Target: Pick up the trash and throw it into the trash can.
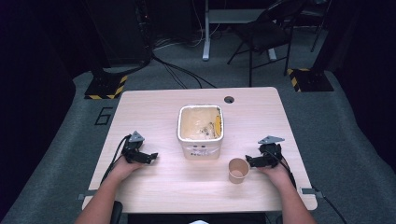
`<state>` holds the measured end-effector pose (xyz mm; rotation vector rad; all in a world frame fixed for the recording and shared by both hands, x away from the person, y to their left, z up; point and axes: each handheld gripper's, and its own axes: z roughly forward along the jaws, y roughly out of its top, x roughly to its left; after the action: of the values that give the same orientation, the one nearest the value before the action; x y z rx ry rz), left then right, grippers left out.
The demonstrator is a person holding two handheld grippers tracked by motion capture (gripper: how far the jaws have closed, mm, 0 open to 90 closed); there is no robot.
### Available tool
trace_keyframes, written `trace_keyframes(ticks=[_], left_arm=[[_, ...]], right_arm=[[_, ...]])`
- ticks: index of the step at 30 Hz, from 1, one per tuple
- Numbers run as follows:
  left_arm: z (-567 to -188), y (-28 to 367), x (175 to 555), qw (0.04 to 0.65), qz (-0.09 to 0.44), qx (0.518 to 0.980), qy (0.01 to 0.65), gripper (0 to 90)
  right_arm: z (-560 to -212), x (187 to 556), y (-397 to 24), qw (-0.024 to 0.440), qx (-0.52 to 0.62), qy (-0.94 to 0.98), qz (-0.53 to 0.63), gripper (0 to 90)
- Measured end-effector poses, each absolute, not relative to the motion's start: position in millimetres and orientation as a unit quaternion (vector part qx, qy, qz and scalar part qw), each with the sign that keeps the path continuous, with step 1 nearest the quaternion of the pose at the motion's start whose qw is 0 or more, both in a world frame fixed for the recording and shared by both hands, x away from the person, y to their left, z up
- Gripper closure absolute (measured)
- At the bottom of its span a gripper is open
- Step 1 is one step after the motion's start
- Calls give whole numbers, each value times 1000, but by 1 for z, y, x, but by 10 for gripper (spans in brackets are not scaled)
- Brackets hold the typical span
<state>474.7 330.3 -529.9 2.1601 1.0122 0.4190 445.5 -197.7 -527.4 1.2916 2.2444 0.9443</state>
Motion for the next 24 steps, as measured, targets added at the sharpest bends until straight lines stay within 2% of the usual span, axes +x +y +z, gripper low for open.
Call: trace_keyframes(ticks=[2,6,17,24], left_arm=[[-530,330,475,353,162,834,391,1],[-530,330,475,352,162,835,391,1],[-530,330,475,352,161,835,391,1],[-530,330,475,354,161,834,390,1]], right_arm=[[-527,446,-198,193,463,797,336,55],[-524,446,-201,195,471,793,333,141],[-520,442,-204,193,484,792,319,185],[-514,444,-204,193,497,786,313,176]])
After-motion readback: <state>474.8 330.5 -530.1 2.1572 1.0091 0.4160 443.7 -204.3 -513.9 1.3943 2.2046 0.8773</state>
